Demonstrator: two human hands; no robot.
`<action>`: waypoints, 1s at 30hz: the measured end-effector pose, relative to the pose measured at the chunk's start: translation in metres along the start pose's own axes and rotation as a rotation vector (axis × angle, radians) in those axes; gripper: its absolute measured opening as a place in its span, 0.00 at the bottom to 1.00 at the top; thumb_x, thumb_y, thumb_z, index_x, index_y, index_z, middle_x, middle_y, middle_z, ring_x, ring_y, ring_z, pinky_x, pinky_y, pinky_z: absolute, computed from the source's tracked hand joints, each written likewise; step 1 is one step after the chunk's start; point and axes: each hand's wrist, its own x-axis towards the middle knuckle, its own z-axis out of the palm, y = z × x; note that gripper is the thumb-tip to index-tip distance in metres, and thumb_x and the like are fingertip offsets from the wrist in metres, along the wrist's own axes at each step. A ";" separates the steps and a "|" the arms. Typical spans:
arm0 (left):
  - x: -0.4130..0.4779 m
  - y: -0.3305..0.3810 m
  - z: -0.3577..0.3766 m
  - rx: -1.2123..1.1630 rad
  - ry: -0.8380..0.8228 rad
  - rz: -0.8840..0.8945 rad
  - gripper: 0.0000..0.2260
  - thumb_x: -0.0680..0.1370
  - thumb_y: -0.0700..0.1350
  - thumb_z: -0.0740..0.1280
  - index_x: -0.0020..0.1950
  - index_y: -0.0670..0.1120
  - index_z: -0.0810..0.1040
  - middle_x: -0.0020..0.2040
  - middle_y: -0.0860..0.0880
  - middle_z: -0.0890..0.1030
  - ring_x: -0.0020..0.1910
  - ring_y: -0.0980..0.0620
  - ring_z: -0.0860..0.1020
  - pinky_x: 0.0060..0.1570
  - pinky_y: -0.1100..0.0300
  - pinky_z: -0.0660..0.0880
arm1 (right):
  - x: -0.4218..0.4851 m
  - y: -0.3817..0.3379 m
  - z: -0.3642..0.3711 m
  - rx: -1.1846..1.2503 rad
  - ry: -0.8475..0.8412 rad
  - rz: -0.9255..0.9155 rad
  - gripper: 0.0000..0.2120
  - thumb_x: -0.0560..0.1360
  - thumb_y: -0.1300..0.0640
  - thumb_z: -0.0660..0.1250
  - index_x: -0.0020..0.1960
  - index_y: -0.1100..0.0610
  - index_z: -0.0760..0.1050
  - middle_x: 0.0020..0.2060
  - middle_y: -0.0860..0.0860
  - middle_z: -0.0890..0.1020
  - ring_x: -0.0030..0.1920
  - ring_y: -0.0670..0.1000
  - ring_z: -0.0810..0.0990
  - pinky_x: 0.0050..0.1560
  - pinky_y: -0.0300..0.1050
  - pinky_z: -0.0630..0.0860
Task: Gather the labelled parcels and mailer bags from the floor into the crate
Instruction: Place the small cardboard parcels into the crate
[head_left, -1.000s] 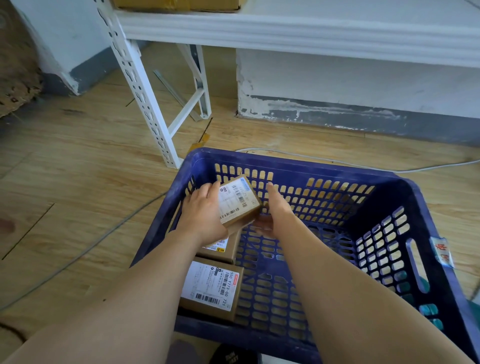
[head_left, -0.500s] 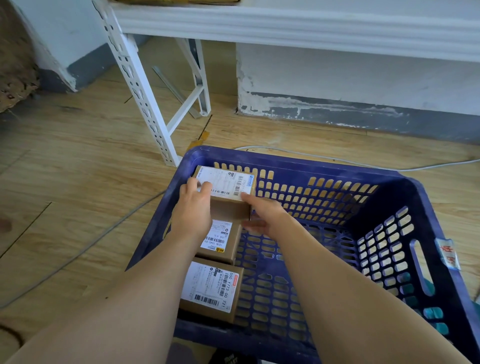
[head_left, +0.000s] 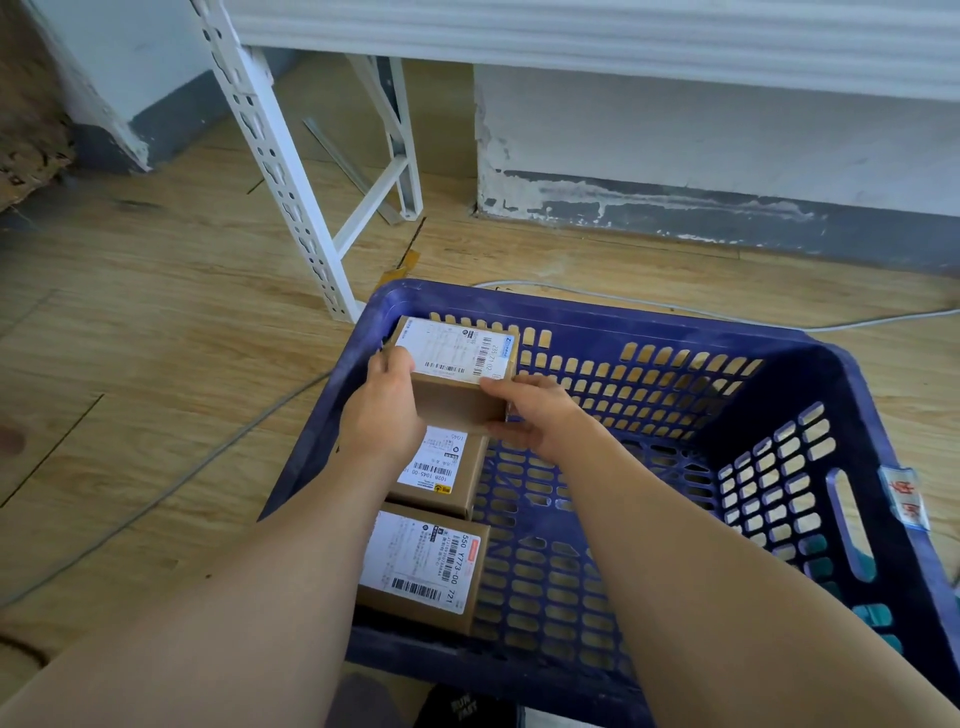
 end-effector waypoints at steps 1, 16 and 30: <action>-0.001 0.002 -0.001 0.010 -0.005 -0.010 0.22 0.74 0.34 0.64 0.66 0.43 0.63 0.65 0.43 0.69 0.53 0.41 0.77 0.39 0.52 0.72 | -0.002 0.001 0.000 -0.034 0.004 0.006 0.31 0.69 0.54 0.75 0.68 0.54 0.65 0.62 0.56 0.74 0.54 0.56 0.80 0.51 0.52 0.82; -0.012 0.082 -0.022 -0.021 -0.092 0.276 0.16 0.76 0.41 0.65 0.63 0.49 0.71 0.62 0.49 0.72 0.59 0.46 0.75 0.53 0.50 0.74 | -0.086 -0.029 -0.092 -0.102 0.239 -0.089 0.26 0.73 0.50 0.71 0.67 0.55 0.69 0.55 0.52 0.75 0.53 0.53 0.79 0.51 0.47 0.80; -0.074 0.265 0.009 -0.114 -0.149 0.727 0.11 0.77 0.42 0.62 0.58 0.50 0.75 0.57 0.51 0.73 0.53 0.49 0.75 0.44 0.57 0.70 | -0.166 -0.007 -0.254 0.046 0.562 -0.359 0.07 0.76 0.61 0.65 0.40 0.54 0.75 0.34 0.50 0.78 0.33 0.48 0.76 0.36 0.40 0.74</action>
